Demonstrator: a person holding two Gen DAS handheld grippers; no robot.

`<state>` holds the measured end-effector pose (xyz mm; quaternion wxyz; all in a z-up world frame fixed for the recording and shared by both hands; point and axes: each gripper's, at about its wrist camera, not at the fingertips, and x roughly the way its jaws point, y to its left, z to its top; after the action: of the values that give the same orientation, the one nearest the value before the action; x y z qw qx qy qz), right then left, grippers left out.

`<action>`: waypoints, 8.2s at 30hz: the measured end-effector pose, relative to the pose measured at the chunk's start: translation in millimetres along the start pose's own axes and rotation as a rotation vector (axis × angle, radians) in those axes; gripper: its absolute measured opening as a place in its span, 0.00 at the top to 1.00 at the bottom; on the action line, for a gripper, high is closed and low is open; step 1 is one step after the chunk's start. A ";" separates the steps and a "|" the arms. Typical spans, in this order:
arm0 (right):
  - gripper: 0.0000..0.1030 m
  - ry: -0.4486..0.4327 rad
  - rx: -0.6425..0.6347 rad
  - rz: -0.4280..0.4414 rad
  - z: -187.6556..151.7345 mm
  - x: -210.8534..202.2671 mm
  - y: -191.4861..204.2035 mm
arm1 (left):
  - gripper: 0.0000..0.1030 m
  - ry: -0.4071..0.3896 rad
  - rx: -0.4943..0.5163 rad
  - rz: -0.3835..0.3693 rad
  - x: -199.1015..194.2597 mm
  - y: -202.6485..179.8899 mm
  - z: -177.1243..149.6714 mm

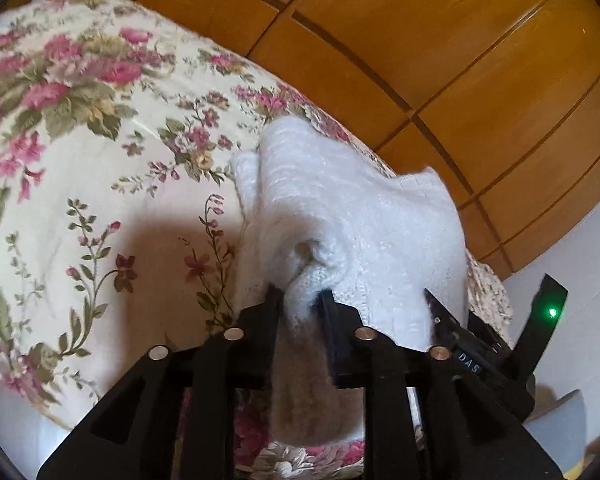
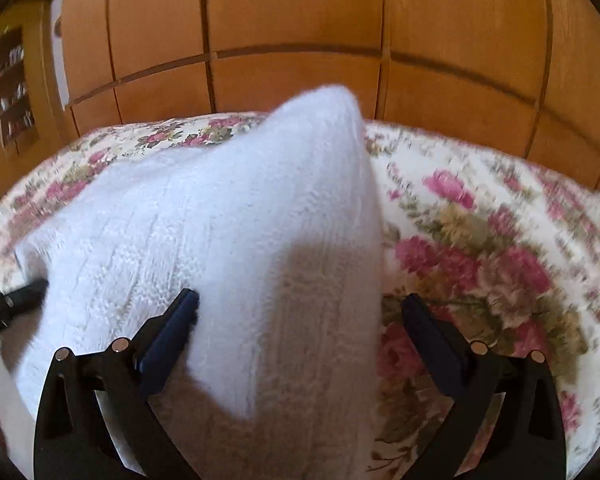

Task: Fold small clothes

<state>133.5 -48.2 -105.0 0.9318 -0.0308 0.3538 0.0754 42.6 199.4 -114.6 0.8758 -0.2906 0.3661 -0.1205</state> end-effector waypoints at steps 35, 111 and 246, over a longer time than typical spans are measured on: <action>0.03 0.078 0.069 -0.161 57.5 47.1 -38.3 | 0.53 -0.101 0.469 0.148 49.0 -80.3 -17.2; 0.45 0.197 0.492 0.615 7.6 26.8 -78.5 | 0.54 0.142 0.236 -0.097 57.1 -49.2 15.8; 0.02 -0.122 0.468 -0.515 -70.0 -208.1 -239.0 | 0.04 -0.077 0.739 0.062 108.1 -319.6 -88.1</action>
<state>-27.1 -316.5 -18.1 0.9215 0.0998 0.2859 -0.2433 56.4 -139.8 -35.0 0.9379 0.0520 0.2734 -0.2070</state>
